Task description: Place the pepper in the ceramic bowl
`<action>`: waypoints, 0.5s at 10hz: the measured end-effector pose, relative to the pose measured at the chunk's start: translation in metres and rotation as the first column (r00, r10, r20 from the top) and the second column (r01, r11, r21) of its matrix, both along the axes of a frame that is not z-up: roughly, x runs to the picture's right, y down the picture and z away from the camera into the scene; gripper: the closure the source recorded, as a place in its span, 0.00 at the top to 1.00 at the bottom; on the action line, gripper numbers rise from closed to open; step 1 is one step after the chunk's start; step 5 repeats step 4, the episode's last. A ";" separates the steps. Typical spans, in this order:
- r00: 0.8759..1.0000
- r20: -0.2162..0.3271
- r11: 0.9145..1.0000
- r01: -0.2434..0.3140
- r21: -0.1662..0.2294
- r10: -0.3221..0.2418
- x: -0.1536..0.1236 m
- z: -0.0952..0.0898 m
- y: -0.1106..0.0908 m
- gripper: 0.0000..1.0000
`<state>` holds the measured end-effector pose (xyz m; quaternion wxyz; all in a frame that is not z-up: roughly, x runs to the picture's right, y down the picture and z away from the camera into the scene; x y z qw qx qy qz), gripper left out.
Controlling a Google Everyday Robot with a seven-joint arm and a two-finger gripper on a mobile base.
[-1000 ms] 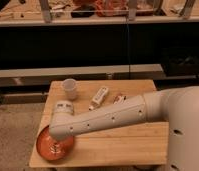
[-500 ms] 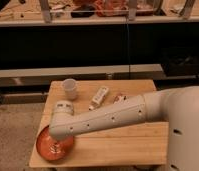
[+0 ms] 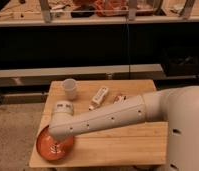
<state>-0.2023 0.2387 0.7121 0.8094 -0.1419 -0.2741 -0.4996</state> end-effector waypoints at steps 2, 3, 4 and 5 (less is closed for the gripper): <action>1.000 0.005 1.000 0.005 0.004 -0.005 -0.001 0.001 0.000 0.31; 1.000 0.007 1.000 0.007 0.004 -0.007 -0.001 0.001 0.000 0.30; 1.000 0.010 1.000 0.010 0.006 -0.010 -0.002 0.001 0.000 0.35; 1.000 0.010 1.000 0.010 0.006 -0.010 -0.002 0.001 0.000 0.35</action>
